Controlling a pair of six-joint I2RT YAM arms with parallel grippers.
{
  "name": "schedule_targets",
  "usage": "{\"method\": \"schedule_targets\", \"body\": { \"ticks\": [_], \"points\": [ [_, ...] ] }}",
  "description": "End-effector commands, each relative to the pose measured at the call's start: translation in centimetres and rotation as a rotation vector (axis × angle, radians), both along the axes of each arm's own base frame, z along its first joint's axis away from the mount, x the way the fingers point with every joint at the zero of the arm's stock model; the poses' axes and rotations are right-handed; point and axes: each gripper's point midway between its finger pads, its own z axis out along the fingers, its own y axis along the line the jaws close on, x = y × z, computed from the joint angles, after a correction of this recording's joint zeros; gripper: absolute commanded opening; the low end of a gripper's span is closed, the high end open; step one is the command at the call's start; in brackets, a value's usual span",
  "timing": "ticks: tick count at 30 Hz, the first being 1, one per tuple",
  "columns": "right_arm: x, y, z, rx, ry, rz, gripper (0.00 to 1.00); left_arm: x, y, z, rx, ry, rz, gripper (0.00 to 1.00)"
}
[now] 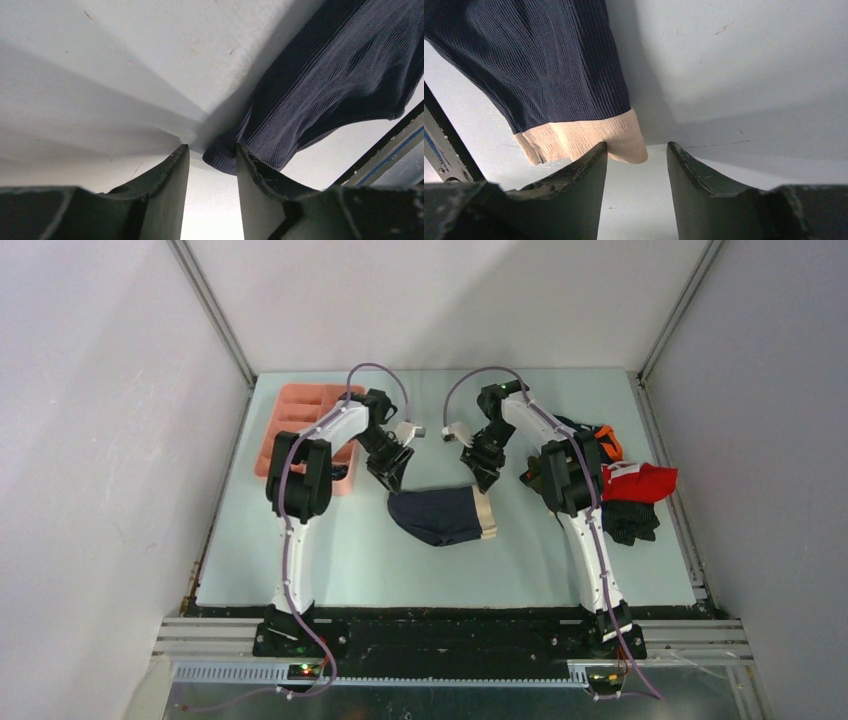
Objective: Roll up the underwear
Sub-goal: Fold the underwear at the center of the board.
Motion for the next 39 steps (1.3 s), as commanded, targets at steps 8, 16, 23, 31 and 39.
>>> {"method": "schedule_targets", "body": {
  "ticks": [8,16,23,31,39],
  "points": [
    [-0.9,-1.0,-2.1,-0.04,0.054,0.052,0.29,-0.9,0.3,-0.2,-0.014,0.079,-0.057,0.25],
    [-0.1,-0.1,1.5,0.091,0.008,0.046,0.55,-0.2,-0.1,0.3,-0.037,0.042,-0.044,0.16],
    [-0.8,1.3,2.6,0.155,0.029,0.07,0.63,0.3,-0.9,0.6,-0.071,0.024,-0.031,0.12],
    [-0.3,1.3,3.5,0.146,0.008,0.129,0.63,0.5,-0.8,0.7,-0.071,0.021,-0.034,0.07],
    [-0.2,1.3,3.2,0.131,0.025,0.097,0.62,1.1,-1.0,0.9,-0.075,0.008,-0.03,0.06]
  ]
}}
